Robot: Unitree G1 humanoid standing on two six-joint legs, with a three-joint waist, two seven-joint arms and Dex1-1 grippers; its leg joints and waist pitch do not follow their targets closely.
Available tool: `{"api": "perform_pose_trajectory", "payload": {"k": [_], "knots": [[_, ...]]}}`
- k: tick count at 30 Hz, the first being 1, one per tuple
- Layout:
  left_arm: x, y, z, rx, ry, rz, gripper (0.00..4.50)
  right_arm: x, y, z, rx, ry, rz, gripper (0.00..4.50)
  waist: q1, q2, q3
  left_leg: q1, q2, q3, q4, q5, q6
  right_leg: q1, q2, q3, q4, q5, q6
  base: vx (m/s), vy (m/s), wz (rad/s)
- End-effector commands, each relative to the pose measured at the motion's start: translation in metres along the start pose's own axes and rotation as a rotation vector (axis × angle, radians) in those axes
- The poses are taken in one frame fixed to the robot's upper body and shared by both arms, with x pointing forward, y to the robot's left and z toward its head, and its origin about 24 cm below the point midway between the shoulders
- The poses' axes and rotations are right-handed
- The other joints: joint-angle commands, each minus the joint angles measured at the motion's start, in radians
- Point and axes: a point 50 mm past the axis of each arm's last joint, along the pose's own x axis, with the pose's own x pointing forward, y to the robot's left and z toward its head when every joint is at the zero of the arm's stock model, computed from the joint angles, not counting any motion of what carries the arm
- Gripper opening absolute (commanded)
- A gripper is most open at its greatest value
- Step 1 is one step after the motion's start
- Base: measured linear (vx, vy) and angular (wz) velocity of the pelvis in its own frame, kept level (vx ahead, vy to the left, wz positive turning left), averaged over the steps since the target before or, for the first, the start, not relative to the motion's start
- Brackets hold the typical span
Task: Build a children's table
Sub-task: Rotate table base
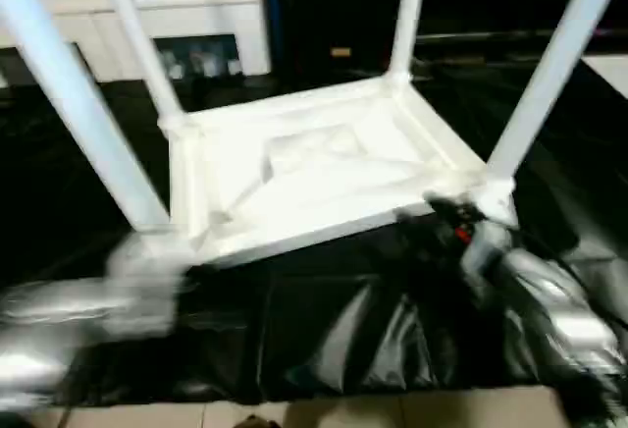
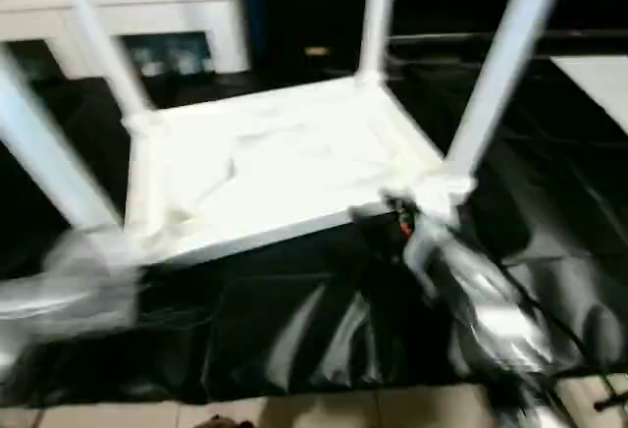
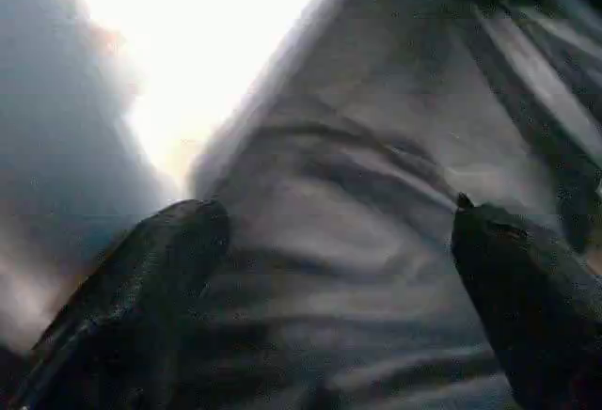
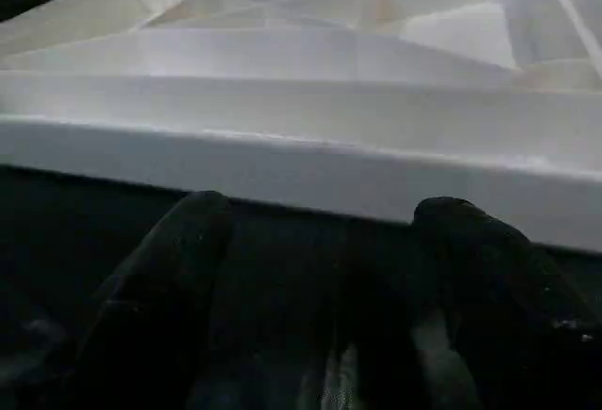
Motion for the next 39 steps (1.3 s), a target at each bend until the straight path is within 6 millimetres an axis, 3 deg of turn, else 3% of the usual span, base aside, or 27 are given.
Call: {"api": "perform_pose_trajectory", "payload": {"k": [1, 4, 10, 17, 22, 23, 25, 27, 29, 31, 33, 34, 39], "knots": [[-0.011, 0.002, -0.001, -0.016, 0.008, -0.008, 4.46, -0.006, 0.005, 0.002, -0.014, 0.019, 0.061, 3.58, 0.006, 0.004, -0.046, 0.029, 0.049, -0.029, -0.087, -0.450, -0.008, 0.021, -0.050, 0.041, -0.083, -0.455, -0.173, 0.000, 0.000, 0.00], [-0.017, 0.005, 0.000, -0.005, 0.006, 0.016, 4.46, -0.009, 0.002, 0.000, -0.021, 0.033, 0.047, 3.58, 0.008, 0.003, -0.045, 0.036, 0.050, -0.029, -0.088, -0.466, -0.020, 0.015, -0.052, 0.043, -0.090, -0.484, -0.160, 0.000, 0.000, 0.00], [-0.035, 0.016, -0.001, -0.014, -0.006, 0.051, 4.46, -0.013, 0.001, -0.003, -0.026, 0.071, 0.027, 3.58, 0.009, 0.000, -0.044, 0.034, 0.048, -0.033, -0.090, -0.478, -0.026, 0.015, -0.057, 0.043, -0.095, -0.539, -0.139, 0.000, 0.000, 0.00], [-0.035, 0.035, 0.000, 0.026, -0.061, 0.190, 4.46, -0.010, -0.006, -0.004, -0.021, 0.085, -0.047, 3.58, 0.008, -0.002, -0.048, 0.035, 0.047, -0.033, -0.089, -0.458, -0.031, 0.016, -0.058, 0.043, -0.092, -0.500, -0.149, 0.000, 0.000, 0.00], [-0.012, 0.046, 0.010, 0.061, -0.210, 0.265, 4.46, -0.002, -0.019, -0.003, -0.029, 0.073, -0.195, 3.58, 0.010, -0.004, -0.057, 0.031, 0.049, -0.030, -0.085, -0.416, -0.038, 0.023, -0.059, 0.043, -0.077, -0.399, -0.184, 0.000, 0.000, 0.00], [-0.006, 0.047, 0.014, 0.051, -0.255, 0.268, 4.46, 0.001, -0.020, -0.003, -0.017, 0.074, -0.216, 3.58, 0.011, -0.003, -0.058, 0.034, 0.047, -0.027, -0.082, -0.411, -0.039, 0.019, -0.058, 0.043, -0.079, -0.384, -0.192, 0.000, 0.000, 0.00], [-0.002, 0.047, 0.016, 0.042, -0.286, 0.267, 4.46, 0.002, -0.021, -0.002, -0.009, 0.075, -0.229, 3.58, 0.010, -0.005, -0.060, 0.027, 0.046, -0.027, -0.081, -0.386, -0.035, 0.029, -0.059, 0.041, -0.074, -0.356, -0.201, 0.000, 0.000, 0.00], [0.019, 0.040, 0.026, 0.024, -0.382, 0.183, 4.46, 0.010, -0.022, -0.005, 0.000, 0.099, -0.267, 3.58, 0.012, -0.006, -0.064, 0.026, 0.047, -0.024, -0.077, -0.342, -0.025, 0.030, -0.058, 0.041, -0.069, -0.311, -0.210, 0.000, 0.000, 0.00], [0.031, 0.033, 0.030, 0.016, -0.424, 0.116, 4.46, 0.015, -0.023, -0.009, 0.002, 0.124, -0.304, 3.58, 0.010, -0.008, -0.068, 0.019, 0.045, -0.022, -0.072, -0.299, -0.013, 0.036, -0.057, 0.039, -0.062, -0.257, -0.227, 0.000, 0.000, 0.00], [0.039, 0.029, 0.032, 0.007, -0.445, 0.079, 4.46, 0.019, -0.024, -0.010, 0.005, 0.134, -0.326, 3.58, 0.010, -0.007, -0.071, 0.021, 0.045, -0.019, -0.068, -0.271, -0.004, 0.034, -0.054, 0.038, -0.059, -0.226, -0.236, 0.000, 0.000, 0.00], [0.049, 0.022, 0.032, -0.007, -0.459, 0.021, 4.46, 0.025, -0.025, -0.013, 0.011, 0.152, -0.353, 3.58, 0.010, -0.008, -0.072, 0.018, 0.045, -0.018, -0.067, -0.261, 0.001, 0.037, -0.054, 0.037, -0.057, -0.213, -0.242, 0.000, 0.000, 0.00], [0.054, 0.018, 0.032, -0.018, -0.454, -0.017, 4.46, 0.028, -0.025, -0.014, 0.007, 0.163, -0.359, 3.58, 0.013, -0.007, -0.072, 0.022, 0.047, -0.016, -0.066, -0.262, 0.004, 0.033, -0.053, 0.037, -0.059, -0.213, -0.244, 0.000, 0.000, 0.00], [0.060, -0.005, 0.031, -0.093, -0.407, -0.238, 4.46, 0.039, -0.019, -0.013, -0.004, 0.163, -0.329, 3.58, 0.017, -0.009, -0.071, 0.020, 0.050, -0.017, -0.070, -0.279, -0.008, 0.037, -0.053, 0.037, -0.050, -0.231, -0.240, 0.000, 0.000, 0.00]]}}
